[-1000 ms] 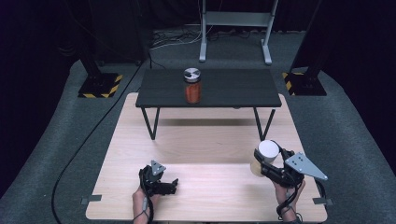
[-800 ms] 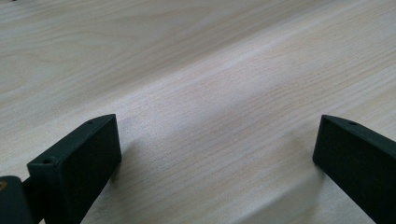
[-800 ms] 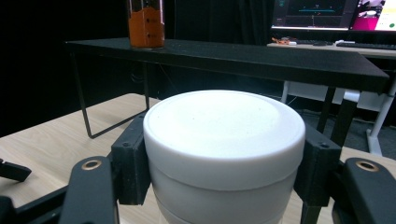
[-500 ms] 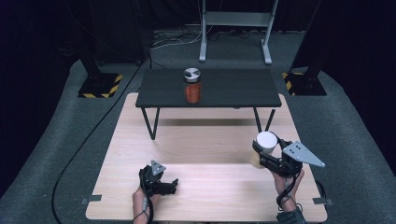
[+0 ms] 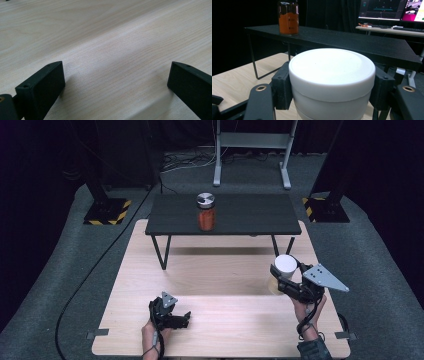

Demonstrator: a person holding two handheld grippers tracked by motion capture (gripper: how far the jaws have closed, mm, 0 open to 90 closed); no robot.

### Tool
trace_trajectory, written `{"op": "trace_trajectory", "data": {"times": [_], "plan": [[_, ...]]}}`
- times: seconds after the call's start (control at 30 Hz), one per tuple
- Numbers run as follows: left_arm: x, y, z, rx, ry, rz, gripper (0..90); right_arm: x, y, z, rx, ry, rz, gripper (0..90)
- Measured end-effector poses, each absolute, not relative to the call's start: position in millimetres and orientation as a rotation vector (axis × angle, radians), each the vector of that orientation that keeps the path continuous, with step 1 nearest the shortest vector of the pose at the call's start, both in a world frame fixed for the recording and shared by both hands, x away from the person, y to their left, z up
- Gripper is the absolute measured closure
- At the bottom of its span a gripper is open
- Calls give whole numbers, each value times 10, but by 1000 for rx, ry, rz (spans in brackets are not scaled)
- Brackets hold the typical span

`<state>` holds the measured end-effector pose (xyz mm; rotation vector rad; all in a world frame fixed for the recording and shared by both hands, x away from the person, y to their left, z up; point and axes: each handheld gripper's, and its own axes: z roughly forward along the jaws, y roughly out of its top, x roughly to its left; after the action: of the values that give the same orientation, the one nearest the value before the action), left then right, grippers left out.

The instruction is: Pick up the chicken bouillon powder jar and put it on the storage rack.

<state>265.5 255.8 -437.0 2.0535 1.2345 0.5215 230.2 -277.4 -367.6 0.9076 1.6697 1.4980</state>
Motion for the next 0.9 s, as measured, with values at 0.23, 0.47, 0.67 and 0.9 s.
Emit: {"op": "trace_trajectory", "data": {"times": [0.23,0.47,0.67,0.9], "plan": [[2654,2558,-4371,2053,1234,522,11,2362,-2752,-3595,897,1666,1495,329],[2654,2558,-4371,2053,1234,522,11,2425,-2739,-3515,891,1660,1496,329],[2654,2558,-4371,2053,1234,522,11,2466,-2738,-3455,888,1654,1506,330],[2654,2558,-4371,2053,1234,522,11,2504,-2733,-3381,876,1653,1504,330]]}}
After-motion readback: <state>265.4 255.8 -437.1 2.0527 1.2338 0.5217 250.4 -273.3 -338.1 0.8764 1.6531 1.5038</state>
